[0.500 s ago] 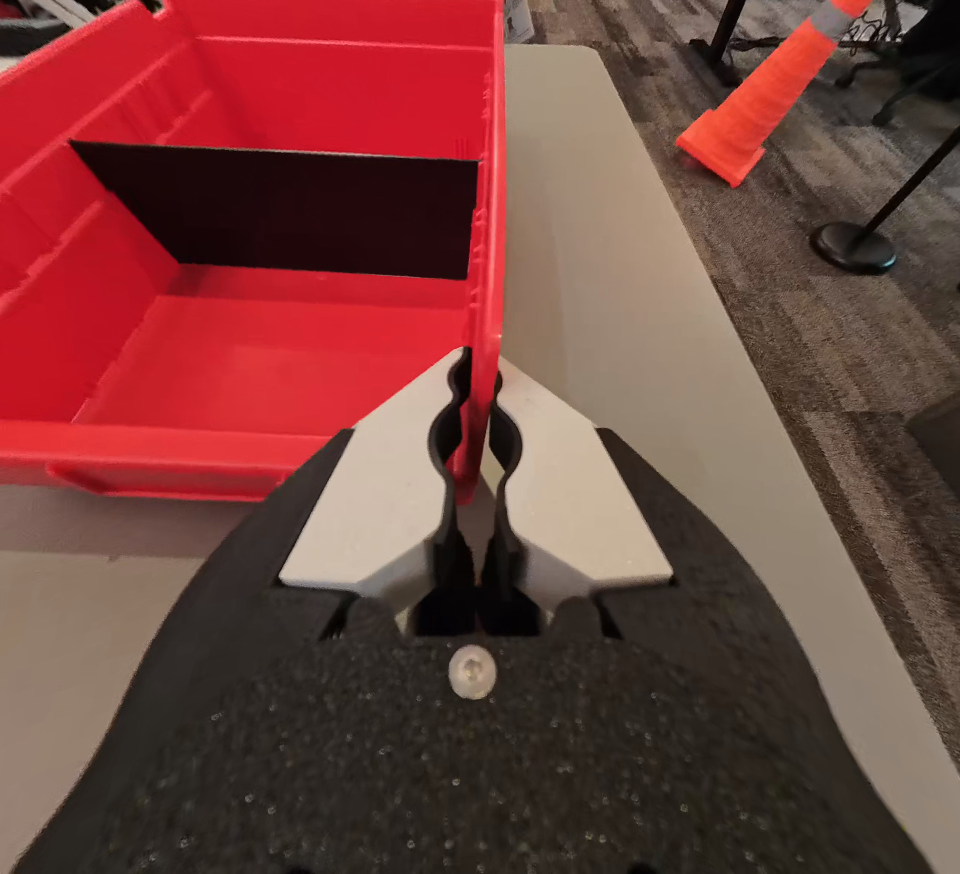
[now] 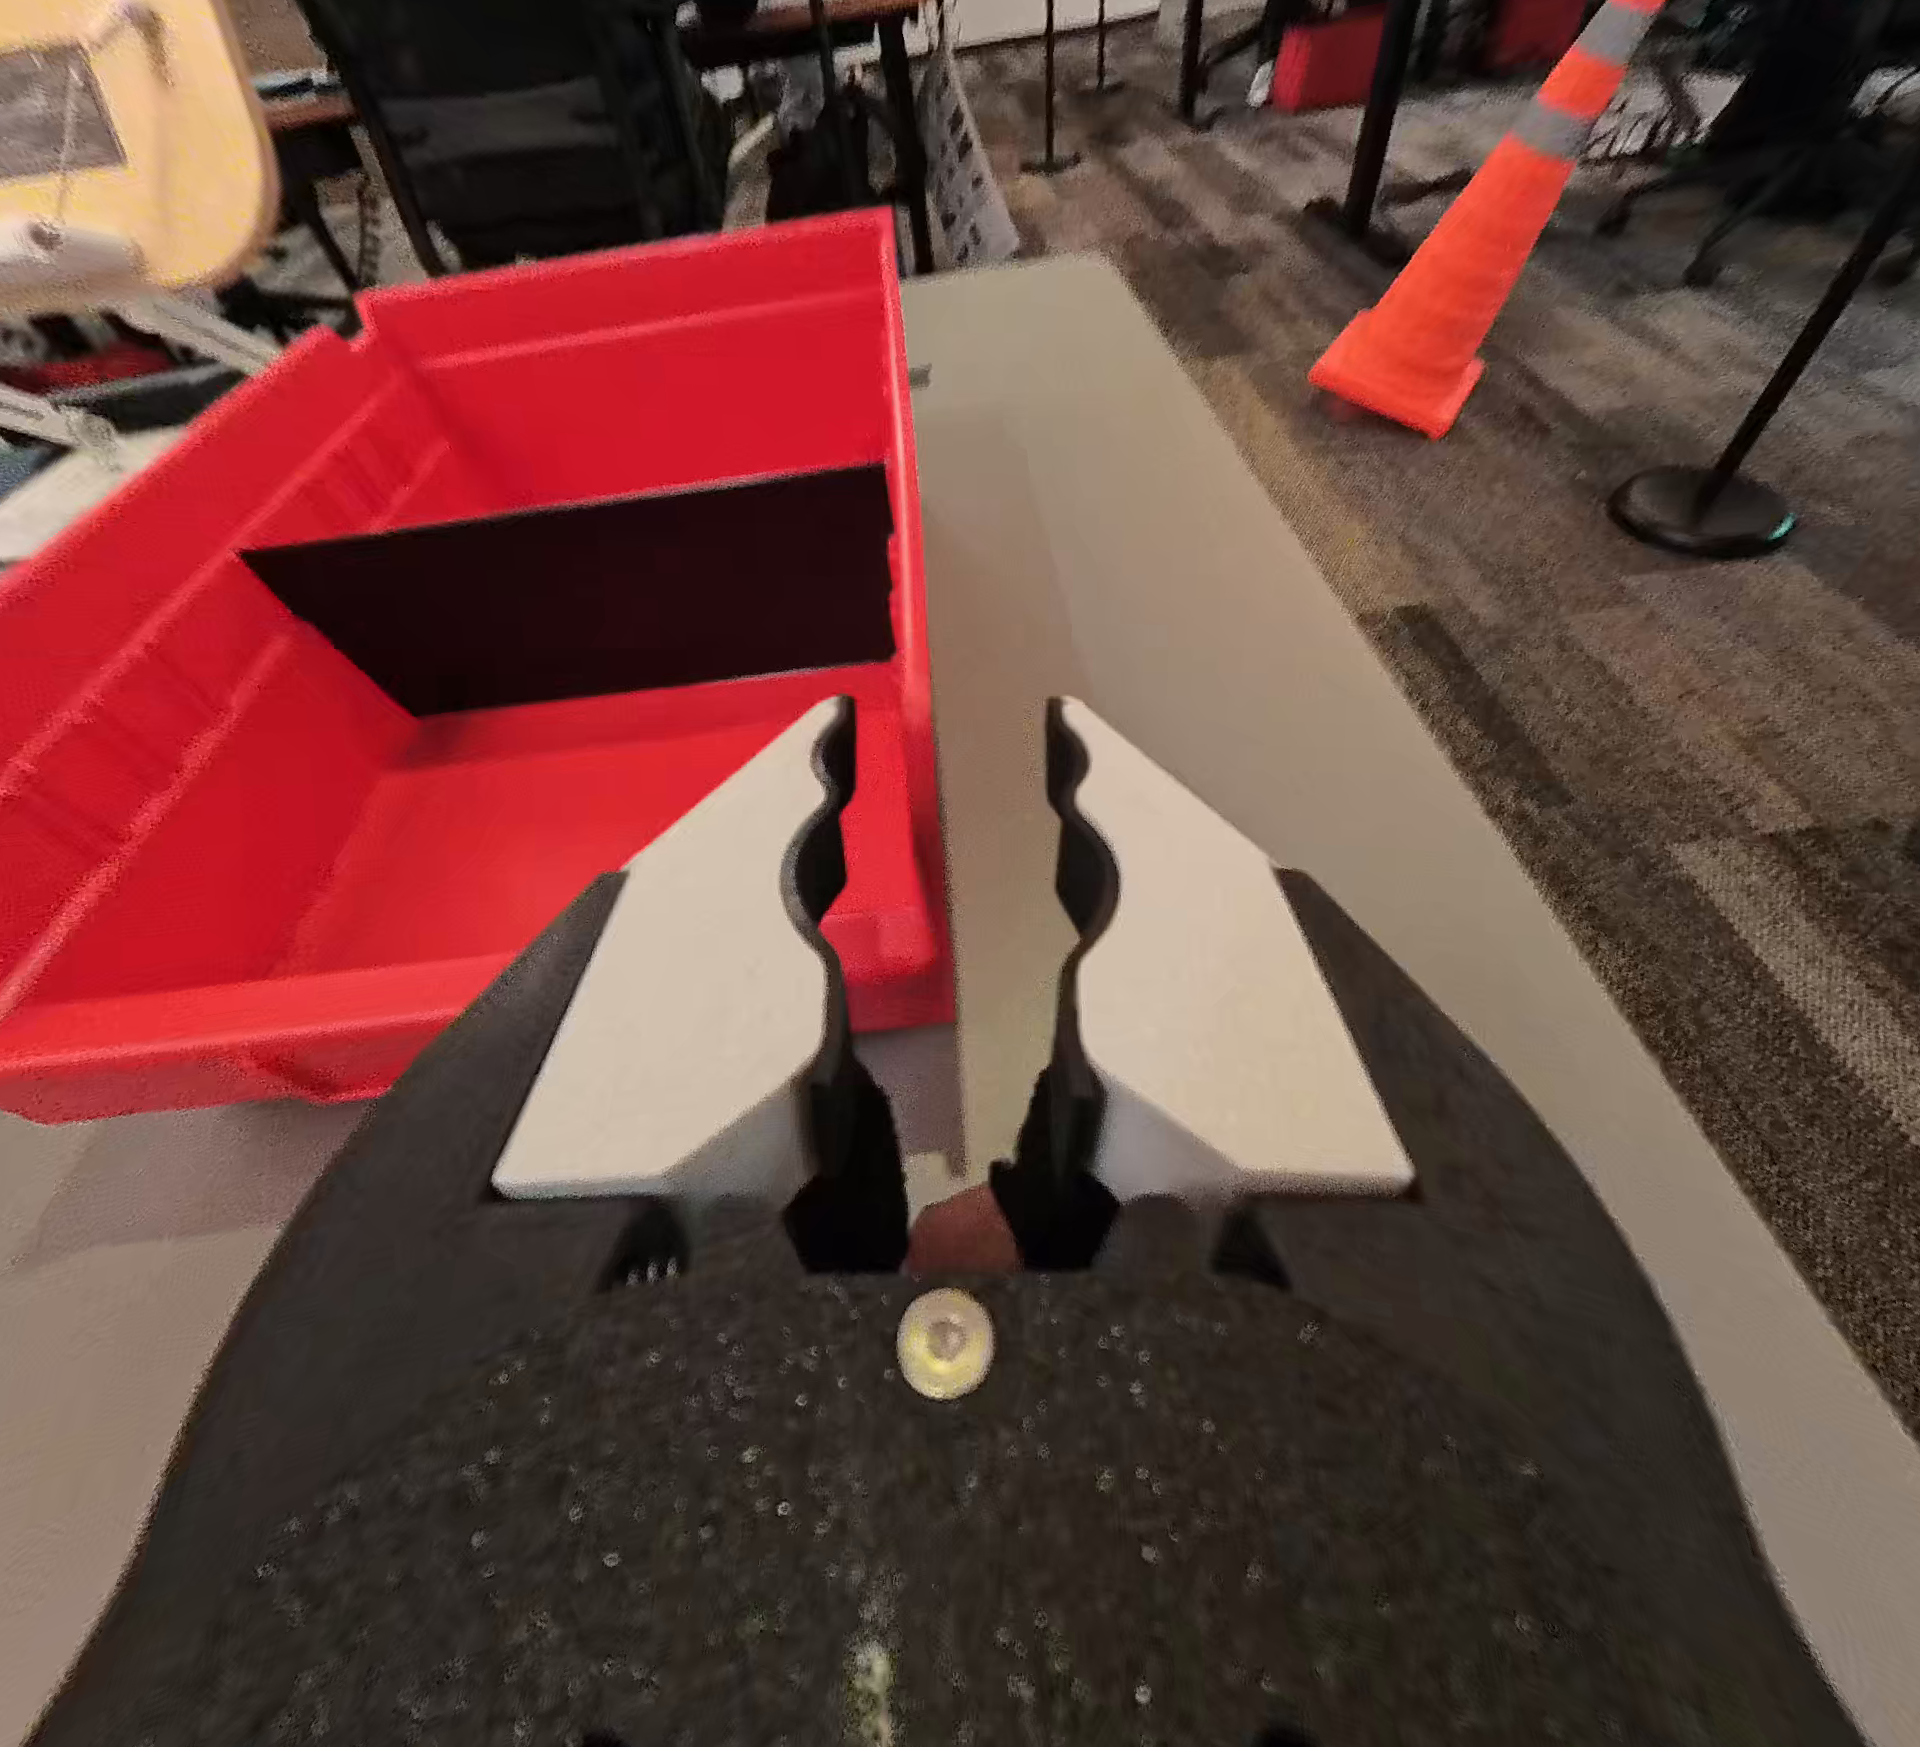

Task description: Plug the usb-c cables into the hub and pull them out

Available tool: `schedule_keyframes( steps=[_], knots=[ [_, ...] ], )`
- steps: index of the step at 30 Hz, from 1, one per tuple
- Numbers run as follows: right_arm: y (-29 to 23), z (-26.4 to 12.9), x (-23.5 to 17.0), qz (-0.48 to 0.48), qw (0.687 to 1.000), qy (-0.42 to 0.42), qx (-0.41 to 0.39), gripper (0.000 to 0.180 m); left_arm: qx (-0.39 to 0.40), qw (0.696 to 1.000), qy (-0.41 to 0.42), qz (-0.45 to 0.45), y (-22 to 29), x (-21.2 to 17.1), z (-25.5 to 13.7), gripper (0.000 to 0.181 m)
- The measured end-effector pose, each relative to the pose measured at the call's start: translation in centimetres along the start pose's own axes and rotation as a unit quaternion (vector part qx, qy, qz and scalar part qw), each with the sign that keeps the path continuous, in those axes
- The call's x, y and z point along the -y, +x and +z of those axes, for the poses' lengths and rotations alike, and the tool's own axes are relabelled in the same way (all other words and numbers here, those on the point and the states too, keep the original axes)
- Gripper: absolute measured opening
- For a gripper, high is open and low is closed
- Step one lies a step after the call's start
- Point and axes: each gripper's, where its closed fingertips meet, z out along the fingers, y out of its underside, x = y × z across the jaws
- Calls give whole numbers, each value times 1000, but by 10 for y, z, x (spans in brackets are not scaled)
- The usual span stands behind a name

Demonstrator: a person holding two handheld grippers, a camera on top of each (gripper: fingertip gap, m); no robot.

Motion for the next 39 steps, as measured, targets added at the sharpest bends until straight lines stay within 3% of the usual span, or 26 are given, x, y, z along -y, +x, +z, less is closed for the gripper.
schedule_keyframes(
  steps=[4, 6, 10, 13, 15, 19, 30, 33, 39],
  knots=[
    [-35, -45, 28, -34, 998, 58, 11, 42, -56, 995, 64, -51, 41, 15, -71, 15],
    [-68, -66, 19, -31, 996, 64, 45, 42, -145, 987, 54, -50, 87, -9, -100, 2],
    [-138, -85, -23, 47, 982, 18, 180, 41, -258, 964, 64, -15, 150, -68, -127, 1],
    [-155, -83, -33, 12, 979, -4, 202, 44, -328, 943, 50, 36, 178, -76, -136, 1],
    [-155, -79, -42, -18, 981, -18, 194, 44, -309, 949, 42, 41, 174, -76, -131, 3],
    [-156, -75, -44, -4, 981, -23, 195, 43, -297, 955, -5, 18, 165, -90, -120, 23],
    [-162, -72, -56, -45, 978, -39, 198, 42, -233, 969, -22, 76, 171, -94, -102, 30],
    [-158, -70, -53, -29, 980, -36, 195, 42, -277, 958, -21, 73, 186, -66, -108, 36],
    [-153, -67, -51, 8, 979, -37, 202, 42, -210, 920, -63, 324, 191, 20, -62, 40]
  ],
)
